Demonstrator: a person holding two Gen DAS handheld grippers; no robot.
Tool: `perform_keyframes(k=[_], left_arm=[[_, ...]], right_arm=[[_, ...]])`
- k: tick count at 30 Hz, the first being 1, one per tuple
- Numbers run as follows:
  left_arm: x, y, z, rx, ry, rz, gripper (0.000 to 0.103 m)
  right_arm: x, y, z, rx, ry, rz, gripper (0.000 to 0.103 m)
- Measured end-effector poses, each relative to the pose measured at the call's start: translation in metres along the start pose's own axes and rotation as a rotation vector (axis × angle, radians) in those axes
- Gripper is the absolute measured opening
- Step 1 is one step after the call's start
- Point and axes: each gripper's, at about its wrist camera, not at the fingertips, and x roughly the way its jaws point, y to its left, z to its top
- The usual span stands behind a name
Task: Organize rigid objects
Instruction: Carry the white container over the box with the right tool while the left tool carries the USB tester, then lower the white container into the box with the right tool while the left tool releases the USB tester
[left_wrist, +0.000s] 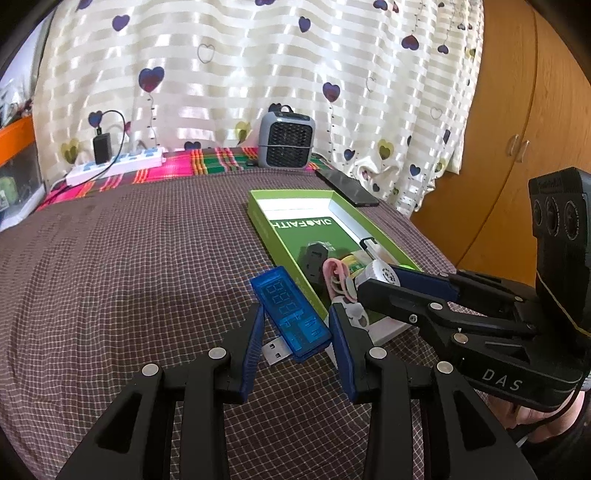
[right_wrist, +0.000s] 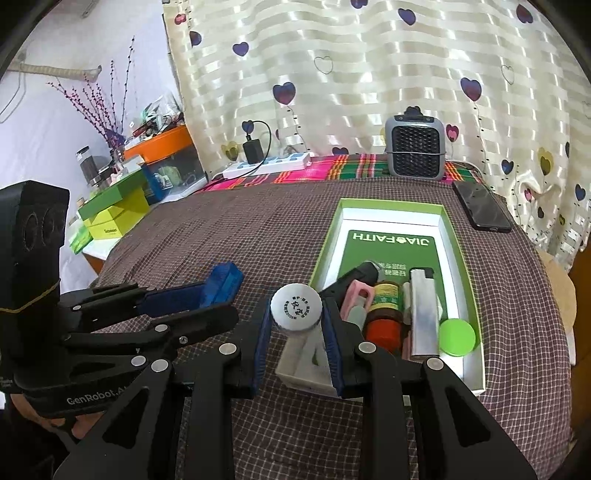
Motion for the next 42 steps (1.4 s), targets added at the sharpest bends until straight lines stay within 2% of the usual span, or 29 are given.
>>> perform_keyframes(k=[16, 42], left_arm=[[0.011, -0.009, 0.004, 0.024, 0.011, -0.008, 0.035], [0.032, -0.044, 0.011, 0.108, 0.039, -0.087, 0.035]], right_arm=[[-0.004, -0.022, -0.001, 0.036, -0.001, -0.036, 0.029], [-0.025, -0.065, 0.0, 0.115, -0.038, -0.127, 0.029]])
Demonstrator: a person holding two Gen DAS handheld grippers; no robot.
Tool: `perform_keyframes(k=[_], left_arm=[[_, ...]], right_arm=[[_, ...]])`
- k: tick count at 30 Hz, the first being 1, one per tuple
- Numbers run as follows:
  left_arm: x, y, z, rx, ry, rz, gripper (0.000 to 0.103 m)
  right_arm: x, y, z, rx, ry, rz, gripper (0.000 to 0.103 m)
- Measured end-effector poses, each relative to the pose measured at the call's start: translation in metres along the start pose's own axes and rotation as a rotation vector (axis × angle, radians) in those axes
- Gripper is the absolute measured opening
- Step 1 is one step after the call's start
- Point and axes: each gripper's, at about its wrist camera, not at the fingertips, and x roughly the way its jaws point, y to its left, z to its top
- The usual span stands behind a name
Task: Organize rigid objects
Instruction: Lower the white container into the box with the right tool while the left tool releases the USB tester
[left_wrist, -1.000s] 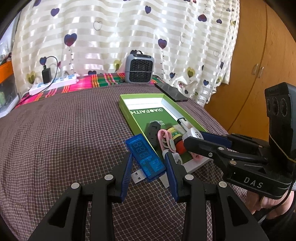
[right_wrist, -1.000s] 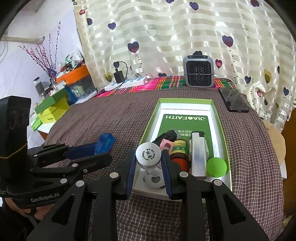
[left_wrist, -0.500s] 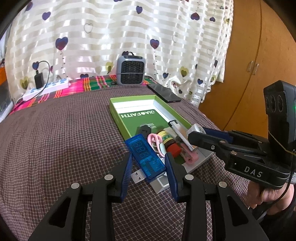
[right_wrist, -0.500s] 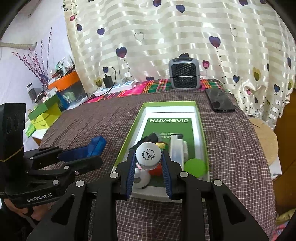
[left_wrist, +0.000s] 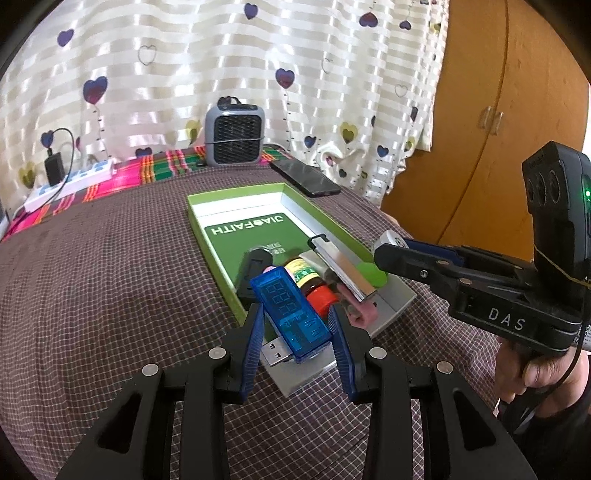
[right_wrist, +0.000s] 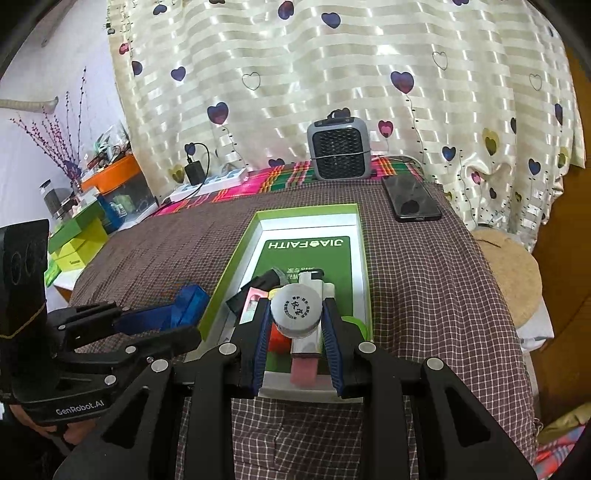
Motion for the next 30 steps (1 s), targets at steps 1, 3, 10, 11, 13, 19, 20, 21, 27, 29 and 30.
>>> perform_keyframes(k=[1, 3, 10, 11, 13, 19, 20, 21, 27, 29, 30], left_arm=[[0.001, 0.0, 0.0, 0.001, 0.002, -0.002, 0.035], [0.003, -0.001, 0.0, 0.003, 0.006, -0.005, 0.035], [0.001, 0.012, 0.0, -0.024, -0.002, 0.017, 0.035], [0.001, 0.014, 0.0, -0.028, -0.003, 0.022, 0.035], [0.0, 0.016, 0.0, -0.033, -0.005, 0.028, 0.035], [0.003, 0.013, 0.0, -0.023, -0.001, 0.018, 0.035], [0.003, 0.012, 0.001, -0.02, 0.0, 0.014, 0.035], [0.004, 0.01, 0.001, -0.017, 0.002, 0.011, 0.035], [0.012, 0.004, 0.004, 0.001, 0.011, -0.003, 0.035], [0.015, 0.004, 0.005, 0.0, 0.014, -0.008, 0.035], [0.018, 0.004, 0.006, 0.0, 0.017, -0.012, 0.035]], right_arm=[[0.0, 0.0, -0.001, -0.001, 0.001, 0.001, 0.029], [0.002, 0.001, -0.001, -0.005, 0.006, 0.007, 0.029], [0.014, 0.016, -0.011, -0.055, 0.053, 0.061, 0.029], [0.016, 0.017, -0.013, -0.06, 0.061, 0.065, 0.029], [0.02, 0.02, -0.015, -0.07, 0.076, 0.071, 0.029], [0.024, 0.023, -0.02, -0.09, 0.098, 0.075, 0.029], [0.024, 0.023, -0.02, -0.091, 0.1, 0.075, 0.029], [0.024, 0.023, -0.021, -0.094, 0.103, 0.072, 0.029], [0.028, 0.023, -0.025, -0.105, 0.124, 0.058, 0.029], [0.029, 0.023, -0.026, -0.108, 0.129, 0.052, 0.029], [0.03, 0.022, -0.026, -0.108, 0.133, 0.048, 0.029]])
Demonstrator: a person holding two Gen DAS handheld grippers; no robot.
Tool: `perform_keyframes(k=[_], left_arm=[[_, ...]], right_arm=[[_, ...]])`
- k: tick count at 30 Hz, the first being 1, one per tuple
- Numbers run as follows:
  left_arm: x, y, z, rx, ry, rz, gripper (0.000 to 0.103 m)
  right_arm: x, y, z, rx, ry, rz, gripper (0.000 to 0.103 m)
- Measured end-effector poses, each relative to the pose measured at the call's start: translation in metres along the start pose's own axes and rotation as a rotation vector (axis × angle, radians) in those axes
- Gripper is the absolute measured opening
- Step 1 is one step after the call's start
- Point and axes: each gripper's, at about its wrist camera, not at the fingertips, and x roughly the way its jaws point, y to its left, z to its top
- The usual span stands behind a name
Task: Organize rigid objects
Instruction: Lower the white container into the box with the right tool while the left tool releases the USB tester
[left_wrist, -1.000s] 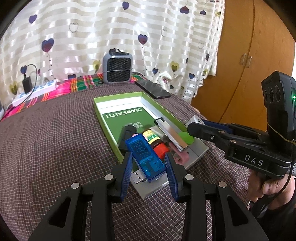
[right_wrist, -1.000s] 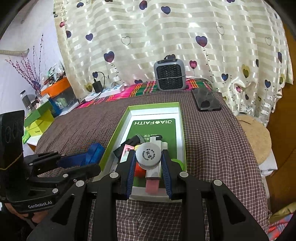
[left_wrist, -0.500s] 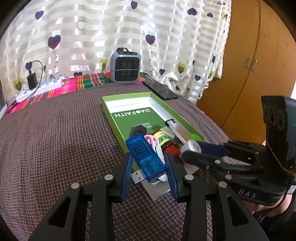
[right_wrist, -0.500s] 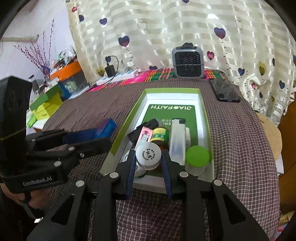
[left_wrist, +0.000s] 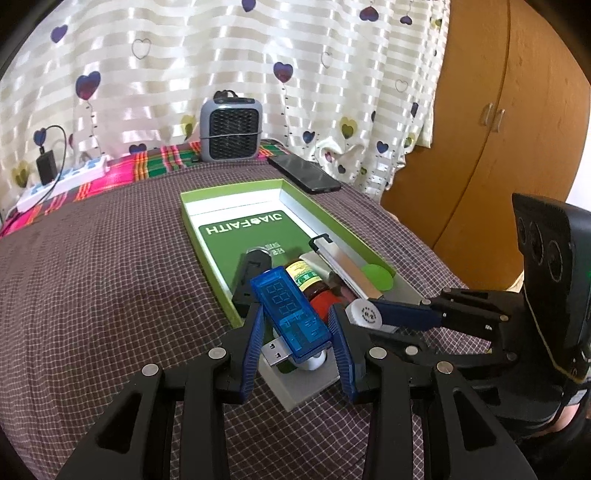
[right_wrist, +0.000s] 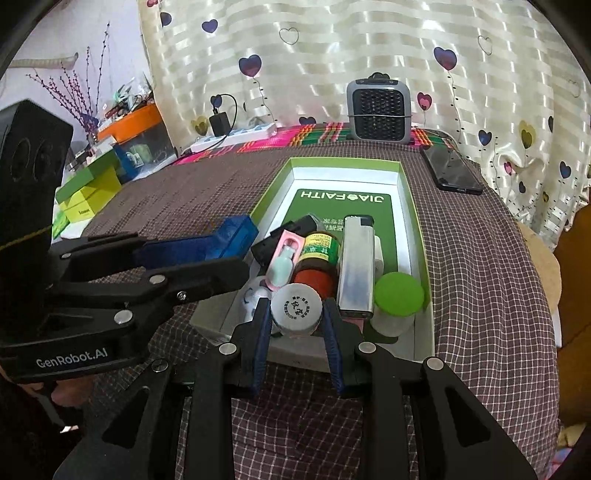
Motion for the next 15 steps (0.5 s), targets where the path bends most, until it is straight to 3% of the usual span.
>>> perform_keyframes(k=[15], left_arm=[[0.026, 0.002, 0.004, 0.004, 0.037, 0.004, 0.035]], right_arm=[[0.002, -0.005, 0.0, -0.016, 0.008, -0.035, 0.029]])
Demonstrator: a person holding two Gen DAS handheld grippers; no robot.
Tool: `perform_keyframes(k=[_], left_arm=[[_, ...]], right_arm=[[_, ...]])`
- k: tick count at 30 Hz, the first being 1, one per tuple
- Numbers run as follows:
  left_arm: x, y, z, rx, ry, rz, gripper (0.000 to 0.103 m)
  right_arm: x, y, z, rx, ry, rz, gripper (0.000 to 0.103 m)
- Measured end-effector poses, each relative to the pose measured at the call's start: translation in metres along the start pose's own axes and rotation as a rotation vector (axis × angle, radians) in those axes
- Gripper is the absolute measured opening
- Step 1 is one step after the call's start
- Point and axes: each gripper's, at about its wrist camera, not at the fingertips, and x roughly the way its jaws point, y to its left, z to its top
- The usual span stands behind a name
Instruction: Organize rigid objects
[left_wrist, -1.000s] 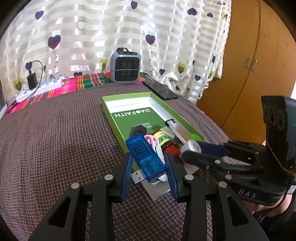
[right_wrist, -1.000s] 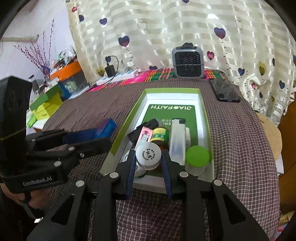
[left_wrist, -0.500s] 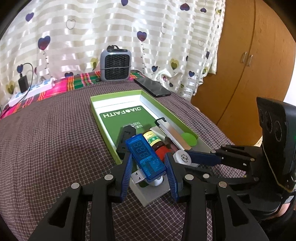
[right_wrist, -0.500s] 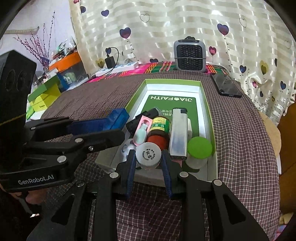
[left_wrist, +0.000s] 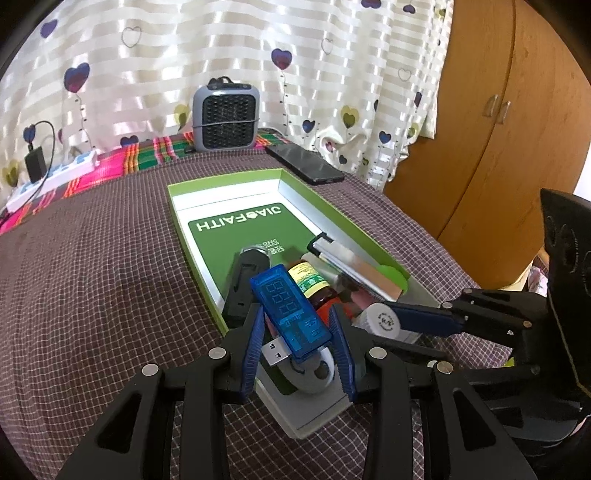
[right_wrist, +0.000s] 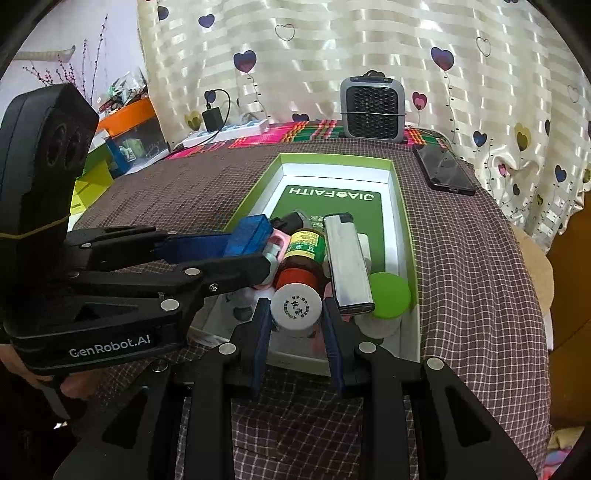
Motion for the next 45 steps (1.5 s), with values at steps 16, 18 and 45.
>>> perform_keyframes(k=[16, 18, 45], left_arm=[[-0.002, -0.001, 0.003, 0.013, -0.028, 0.047, 0.038], [-0.008, -0.001, 0.001, 0.008, -0.037, 0.06, 0.038], [-0.044, -0.026, -0.07, -0.008, 0.016, 0.141, 0.038]], right_arm=[[-0.005, 0.002, -0.001, -0.028, -0.027, -0.029, 0.04], [-0.01, 0.004, -0.001, -0.029, -0.037, -0.033, 0.04], [-0.016, 0.022, -0.044, -0.021, 0.026, -0.071, 0.04]])
